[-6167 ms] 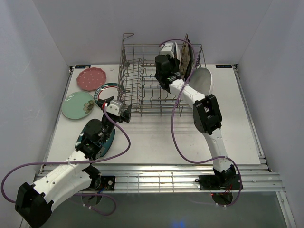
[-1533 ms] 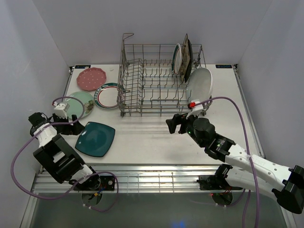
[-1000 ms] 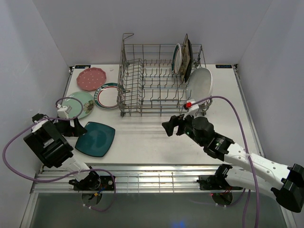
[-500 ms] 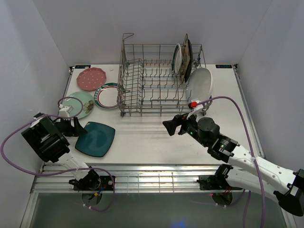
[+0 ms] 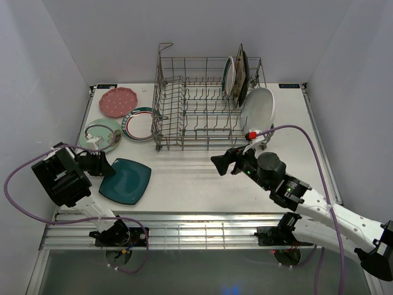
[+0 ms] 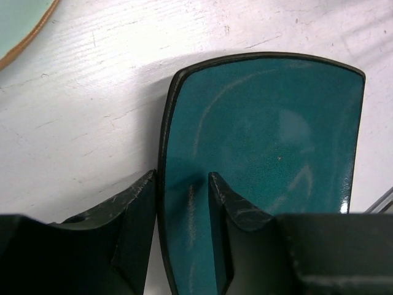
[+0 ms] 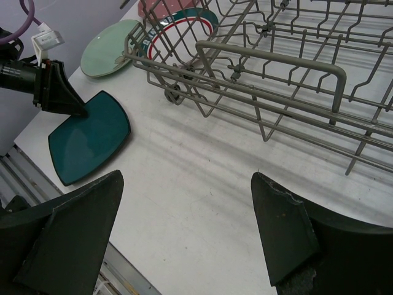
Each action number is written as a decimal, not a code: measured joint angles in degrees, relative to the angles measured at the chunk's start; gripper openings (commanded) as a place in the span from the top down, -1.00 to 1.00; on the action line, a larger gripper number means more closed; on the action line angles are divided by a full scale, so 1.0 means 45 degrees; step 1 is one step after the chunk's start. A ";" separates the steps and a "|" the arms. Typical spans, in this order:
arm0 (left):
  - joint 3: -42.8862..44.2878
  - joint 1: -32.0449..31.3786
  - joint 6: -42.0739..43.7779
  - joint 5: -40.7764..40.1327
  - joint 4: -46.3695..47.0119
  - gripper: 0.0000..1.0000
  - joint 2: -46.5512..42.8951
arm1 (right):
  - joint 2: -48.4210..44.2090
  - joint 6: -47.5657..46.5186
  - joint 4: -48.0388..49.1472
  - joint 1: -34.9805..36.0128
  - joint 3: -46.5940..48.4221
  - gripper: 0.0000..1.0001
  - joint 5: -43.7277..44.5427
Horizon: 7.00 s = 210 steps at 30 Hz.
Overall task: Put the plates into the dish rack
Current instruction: Pick up the plate from the corner of the board.
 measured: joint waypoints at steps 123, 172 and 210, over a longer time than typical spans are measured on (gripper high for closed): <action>-0.2098 -0.2861 -0.4245 0.0918 0.2735 1.00 -0.0913 | 1.6077 1.2021 1.2696 0.3109 0.2006 -0.32 -0.1268; -0.1632 -0.2871 -0.1826 0.1044 0.0393 -0.72 -0.3585 | 1.2949 1.1050 1.2478 0.3599 -0.1855 0.84 0.0743; -0.3211 -0.2705 -0.4575 0.1705 0.2399 -0.96 -0.9374 | 0.5119 0.3580 0.4741 0.4833 -0.1938 0.84 0.4357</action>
